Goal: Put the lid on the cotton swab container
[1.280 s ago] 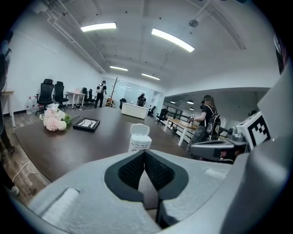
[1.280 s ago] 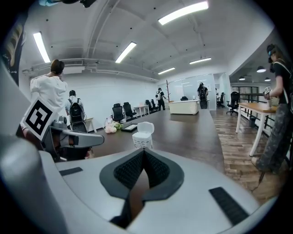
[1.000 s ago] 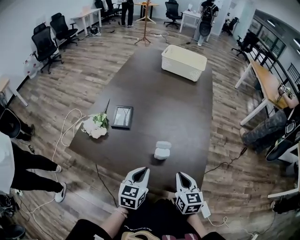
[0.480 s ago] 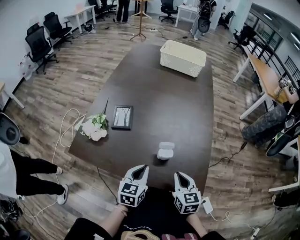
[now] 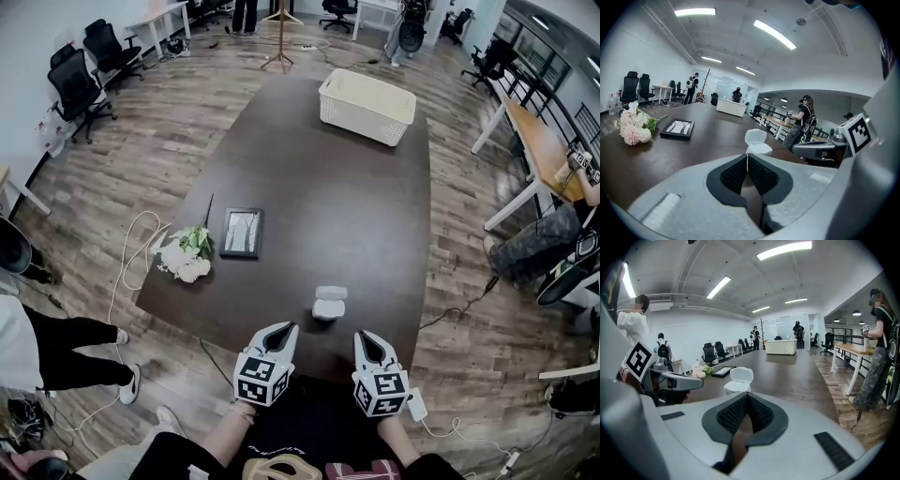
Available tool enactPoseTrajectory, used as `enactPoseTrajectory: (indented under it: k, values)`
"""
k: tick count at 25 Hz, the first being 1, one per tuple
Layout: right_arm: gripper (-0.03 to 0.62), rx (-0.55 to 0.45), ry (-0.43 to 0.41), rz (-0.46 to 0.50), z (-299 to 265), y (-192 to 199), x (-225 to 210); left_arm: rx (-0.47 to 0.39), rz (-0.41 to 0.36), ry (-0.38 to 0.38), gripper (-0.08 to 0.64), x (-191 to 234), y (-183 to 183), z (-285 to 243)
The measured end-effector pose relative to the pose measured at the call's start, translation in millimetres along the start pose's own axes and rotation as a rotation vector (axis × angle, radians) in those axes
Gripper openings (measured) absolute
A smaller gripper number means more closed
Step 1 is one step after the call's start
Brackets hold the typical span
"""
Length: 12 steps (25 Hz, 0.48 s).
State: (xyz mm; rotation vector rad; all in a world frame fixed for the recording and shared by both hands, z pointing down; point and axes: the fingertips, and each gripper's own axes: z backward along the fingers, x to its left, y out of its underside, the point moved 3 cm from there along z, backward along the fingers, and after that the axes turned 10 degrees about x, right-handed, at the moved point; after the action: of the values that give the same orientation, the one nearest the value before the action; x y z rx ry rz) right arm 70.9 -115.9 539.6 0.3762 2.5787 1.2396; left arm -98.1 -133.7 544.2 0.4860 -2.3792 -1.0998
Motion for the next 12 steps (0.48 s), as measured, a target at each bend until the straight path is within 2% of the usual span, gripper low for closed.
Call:
enactPoseTrajectory:
  k: [7,12]
  values:
    - [0.008,-0.005,-0.008,-0.007,-8,-9,-4,0.043,-0.005,0.046,0.014,1,-2,-13]
    - [0.008,-0.016,0.005,-0.025,-8,-11,-10,0.096,-0.039,0.132,0.159,-4,0,-27]
